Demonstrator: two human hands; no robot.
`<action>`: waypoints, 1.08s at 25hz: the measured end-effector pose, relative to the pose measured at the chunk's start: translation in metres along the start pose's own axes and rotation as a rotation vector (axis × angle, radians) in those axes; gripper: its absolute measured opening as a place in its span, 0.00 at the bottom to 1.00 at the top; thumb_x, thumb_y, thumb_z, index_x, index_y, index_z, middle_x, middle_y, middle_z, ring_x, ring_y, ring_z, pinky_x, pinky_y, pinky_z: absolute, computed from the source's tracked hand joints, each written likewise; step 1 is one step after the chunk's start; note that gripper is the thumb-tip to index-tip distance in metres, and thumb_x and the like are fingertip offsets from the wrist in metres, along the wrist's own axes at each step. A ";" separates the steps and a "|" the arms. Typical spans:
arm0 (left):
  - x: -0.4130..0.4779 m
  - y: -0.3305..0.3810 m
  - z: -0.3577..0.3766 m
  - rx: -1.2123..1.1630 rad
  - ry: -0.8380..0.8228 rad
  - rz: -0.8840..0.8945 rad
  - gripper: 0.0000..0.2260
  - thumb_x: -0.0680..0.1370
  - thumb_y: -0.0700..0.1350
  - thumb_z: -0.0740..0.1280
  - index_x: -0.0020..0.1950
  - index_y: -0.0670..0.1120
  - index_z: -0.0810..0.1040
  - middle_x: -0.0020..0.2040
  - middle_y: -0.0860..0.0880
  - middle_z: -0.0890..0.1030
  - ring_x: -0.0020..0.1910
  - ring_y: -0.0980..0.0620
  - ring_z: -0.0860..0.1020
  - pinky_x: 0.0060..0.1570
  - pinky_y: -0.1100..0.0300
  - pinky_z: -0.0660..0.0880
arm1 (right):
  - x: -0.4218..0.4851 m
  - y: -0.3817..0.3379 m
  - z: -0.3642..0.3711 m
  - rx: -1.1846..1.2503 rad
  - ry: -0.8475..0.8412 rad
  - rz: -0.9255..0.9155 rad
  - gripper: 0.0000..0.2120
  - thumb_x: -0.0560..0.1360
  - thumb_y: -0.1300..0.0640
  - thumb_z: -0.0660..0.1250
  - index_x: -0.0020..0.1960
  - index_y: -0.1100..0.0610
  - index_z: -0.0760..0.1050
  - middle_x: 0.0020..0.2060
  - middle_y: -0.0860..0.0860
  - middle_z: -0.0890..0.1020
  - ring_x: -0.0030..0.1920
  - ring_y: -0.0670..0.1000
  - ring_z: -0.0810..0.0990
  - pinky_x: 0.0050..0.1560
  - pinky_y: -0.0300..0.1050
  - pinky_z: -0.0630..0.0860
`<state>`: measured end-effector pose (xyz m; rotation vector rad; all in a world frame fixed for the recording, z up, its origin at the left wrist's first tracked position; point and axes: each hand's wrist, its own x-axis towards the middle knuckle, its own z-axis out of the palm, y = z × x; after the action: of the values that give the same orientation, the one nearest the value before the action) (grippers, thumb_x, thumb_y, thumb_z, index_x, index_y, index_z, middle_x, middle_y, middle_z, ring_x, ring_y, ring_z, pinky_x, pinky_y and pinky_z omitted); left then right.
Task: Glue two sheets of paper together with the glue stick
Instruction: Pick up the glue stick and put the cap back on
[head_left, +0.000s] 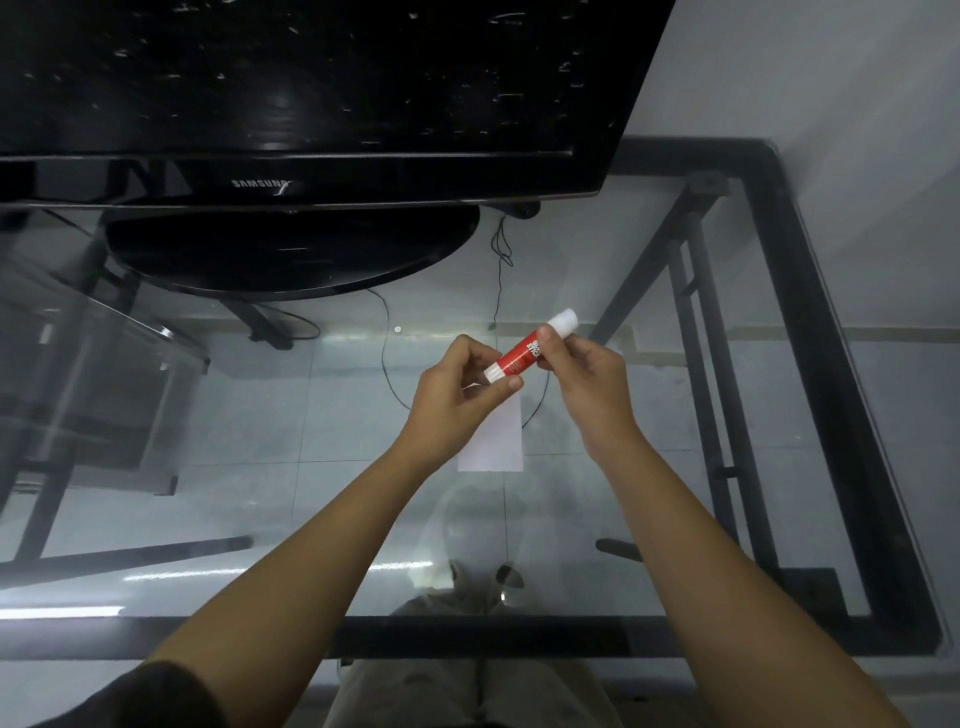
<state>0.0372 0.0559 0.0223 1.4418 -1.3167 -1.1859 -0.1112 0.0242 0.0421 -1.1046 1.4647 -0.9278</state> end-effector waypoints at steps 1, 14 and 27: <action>0.000 0.001 -0.001 -0.060 -0.006 -0.019 0.07 0.73 0.49 0.71 0.46 0.52 0.74 0.44 0.49 0.82 0.40 0.52 0.80 0.41 0.61 0.77 | 0.000 -0.001 0.000 0.014 -0.003 0.008 0.10 0.72 0.43 0.66 0.36 0.46 0.80 0.35 0.43 0.84 0.42 0.42 0.82 0.43 0.33 0.71; -0.002 0.014 -0.009 -0.478 -0.120 -0.246 0.08 0.78 0.51 0.61 0.48 0.47 0.70 0.31 0.54 0.76 0.30 0.56 0.70 0.36 0.65 0.71 | -0.002 -0.014 0.008 0.081 -0.045 -0.048 0.10 0.72 0.44 0.66 0.38 0.49 0.79 0.36 0.45 0.82 0.40 0.38 0.80 0.38 0.23 0.70; -0.005 0.024 -0.020 -0.374 -0.026 -0.230 0.10 0.78 0.53 0.60 0.47 0.48 0.75 0.31 0.56 0.77 0.32 0.58 0.73 0.37 0.67 0.73 | -0.012 -0.023 0.013 0.165 -0.019 -0.064 0.11 0.69 0.41 0.66 0.38 0.46 0.81 0.38 0.45 0.83 0.46 0.45 0.81 0.45 0.32 0.75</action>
<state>0.0516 0.0577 0.0498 1.3262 -0.8993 -1.5141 -0.0939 0.0296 0.0647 -1.0406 1.3191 -1.0610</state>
